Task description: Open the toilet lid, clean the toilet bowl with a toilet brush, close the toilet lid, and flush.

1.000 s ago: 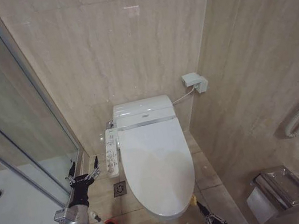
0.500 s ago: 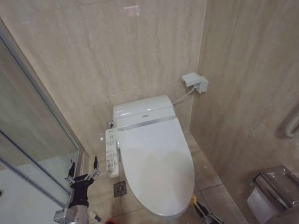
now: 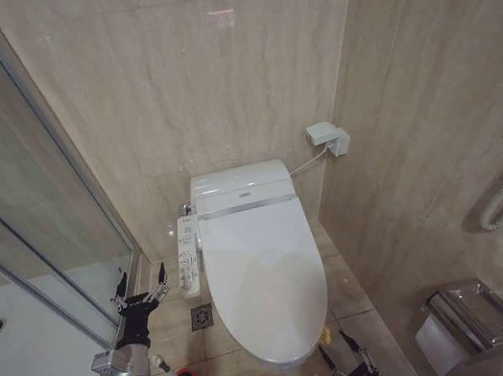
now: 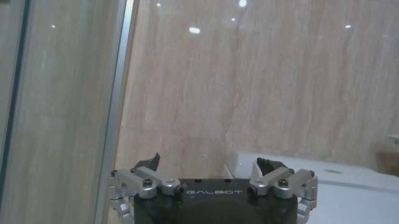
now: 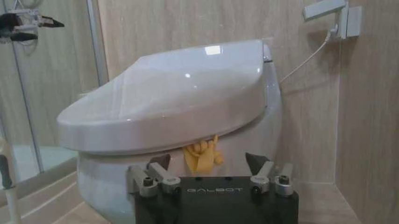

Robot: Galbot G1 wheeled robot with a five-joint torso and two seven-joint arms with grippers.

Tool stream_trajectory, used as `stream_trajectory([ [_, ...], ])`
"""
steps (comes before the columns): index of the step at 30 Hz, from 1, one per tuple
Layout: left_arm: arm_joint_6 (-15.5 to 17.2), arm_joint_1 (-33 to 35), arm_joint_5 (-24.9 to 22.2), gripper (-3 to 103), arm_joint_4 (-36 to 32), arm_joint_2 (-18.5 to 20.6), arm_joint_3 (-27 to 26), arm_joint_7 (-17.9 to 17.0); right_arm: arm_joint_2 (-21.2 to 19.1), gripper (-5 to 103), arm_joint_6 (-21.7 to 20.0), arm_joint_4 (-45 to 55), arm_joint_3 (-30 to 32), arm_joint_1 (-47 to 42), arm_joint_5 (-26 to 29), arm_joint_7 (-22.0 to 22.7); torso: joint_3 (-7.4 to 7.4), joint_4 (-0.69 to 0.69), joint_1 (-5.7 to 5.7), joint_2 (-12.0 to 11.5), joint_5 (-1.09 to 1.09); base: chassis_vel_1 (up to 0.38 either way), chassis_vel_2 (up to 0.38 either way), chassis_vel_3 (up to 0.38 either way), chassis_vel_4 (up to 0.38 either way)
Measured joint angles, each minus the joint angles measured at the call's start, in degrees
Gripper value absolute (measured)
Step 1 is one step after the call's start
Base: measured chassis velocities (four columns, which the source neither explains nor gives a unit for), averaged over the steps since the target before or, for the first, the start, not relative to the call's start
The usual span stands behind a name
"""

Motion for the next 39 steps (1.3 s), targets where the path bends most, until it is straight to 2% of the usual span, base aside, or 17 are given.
stream_trajectory([
  [4,0.0,0.0,0.0,100,0.0,0.0,0.0,0.0,0.0,74,-0.1,-0.4,-0.1,0.4,0.0,0.0,0.00,0.00,0.00,0.0,0.00,0.000,0.000,0.000,0.000],
  [5,0.0,0.0,0.0,100,0.0,0.0,-0.1,0.0,0.0,99,-0.1,-0.5,-0.1,0.6,-0.1,0.0,0.00,0.00,0.00,0.0,0.00,0.000,0.000,0.000,0.000],
  [19,-0.1,0.0,0.0,100,0.4,0.0,0.0,0.1,-0.1,101,-0.3,-1.4,-0.2,1.7,-0.1,-0.3,0.00,0.00,0.00,0.0,0.00,0.000,0.000,0.000,0.000],
  [20,-0.1,0.0,0.0,100,0.5,0.0,0.0,0.1,-0.2,80,-0.4,-1.5,-0.3,1.9,-0.1,-0.4,0.00,0.00,0.00,0.0,0.00,0.000,0.000,0.000,0.000],
  [26,-0.1,-0.1,0.1,100,0.5,0.0,0.0,0.1,-0.4,80,-0.4,-2.3,-0.4,2.4,-0.2,-0.6,0.00,0.00,0.00,0.0,0.00,0.000,0.000,0.000,0.000],
  [27,-0.1,-0.1,0.1,100,0.5,0.0,0.0,0.1,-0.4,53,-0.4,-2.4,-0.5,2.4,-0.2,-0.7,0.00,0.00,0.00,0.0,0.00,0.000,0.000,0.000,0.000],
  [34,-0.2,0.0,0.1,100,0.5,0.0,0.0,0.1,-0.4,53,-0.4,-2.1,-0.7,1.9,-0.2,-0.7,0.00,-0.01,0.00,0.0,-0.01,0.000,0.000,0.000,0.000],
  [35,-0.2,0.0,0.1,100,0.5,0.0,0.0,0.1,-0.4,26,-0.4,-2.0,-0.7,1.8,-0.2,-0.7,0.00,-0.01,0.00,0.0,-0.01,0.000,0.000,0.000,0.000],
  [39,-0.2,0.0,0.1,100,0.5,0.0,0.0,0.1,-0.3,26,-0.4,-1.6,-0.7,1.6,-0.2,-0.7,0.00,-0.01,0.00,0.0,-0.01,0.000,0.000,0.000,0.000],
])
